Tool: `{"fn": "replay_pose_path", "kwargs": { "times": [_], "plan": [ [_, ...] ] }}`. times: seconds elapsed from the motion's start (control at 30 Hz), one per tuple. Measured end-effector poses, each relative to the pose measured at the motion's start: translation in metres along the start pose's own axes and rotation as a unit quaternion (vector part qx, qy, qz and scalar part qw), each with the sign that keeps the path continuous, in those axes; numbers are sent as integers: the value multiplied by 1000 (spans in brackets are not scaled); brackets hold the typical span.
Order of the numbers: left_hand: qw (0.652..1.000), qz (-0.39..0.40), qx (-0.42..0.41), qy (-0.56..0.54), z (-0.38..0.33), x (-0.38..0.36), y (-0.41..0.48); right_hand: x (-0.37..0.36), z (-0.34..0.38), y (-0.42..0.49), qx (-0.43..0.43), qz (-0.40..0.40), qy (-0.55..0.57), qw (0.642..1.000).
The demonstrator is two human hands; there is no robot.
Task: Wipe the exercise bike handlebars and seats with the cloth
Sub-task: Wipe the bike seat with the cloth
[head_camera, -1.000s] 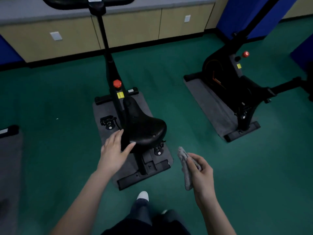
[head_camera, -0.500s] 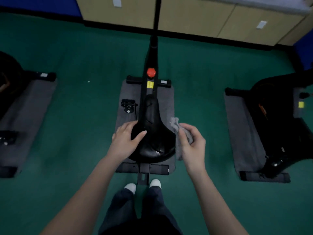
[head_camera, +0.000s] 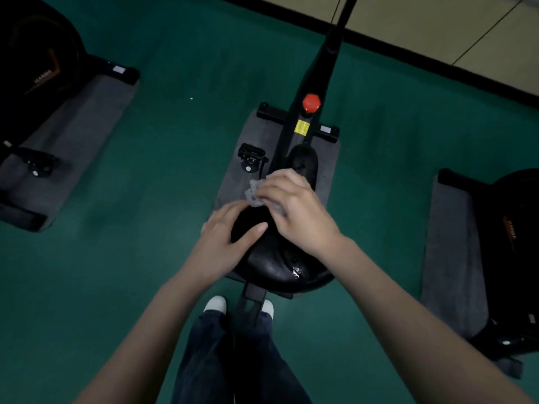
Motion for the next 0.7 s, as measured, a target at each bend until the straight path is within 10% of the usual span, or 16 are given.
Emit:
{"fn": "replay_pose_path", "kwargs": {
  "times": [0.7],
  "plan": [
    [999, -12, -30, 12, 3, -4, -2, 28, -25, 65, 34, -25, -76, 996]
  ]
}}
Point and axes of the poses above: each hand's wrist, its own y-axis towards the middle knuckle, its own x-axis out of the back of the hand, z = x × y, the point moved 5 cm from there along y, towards the middle knuckle, and after that the axes turned 15 degrees about -x, right-handed, at the moved point
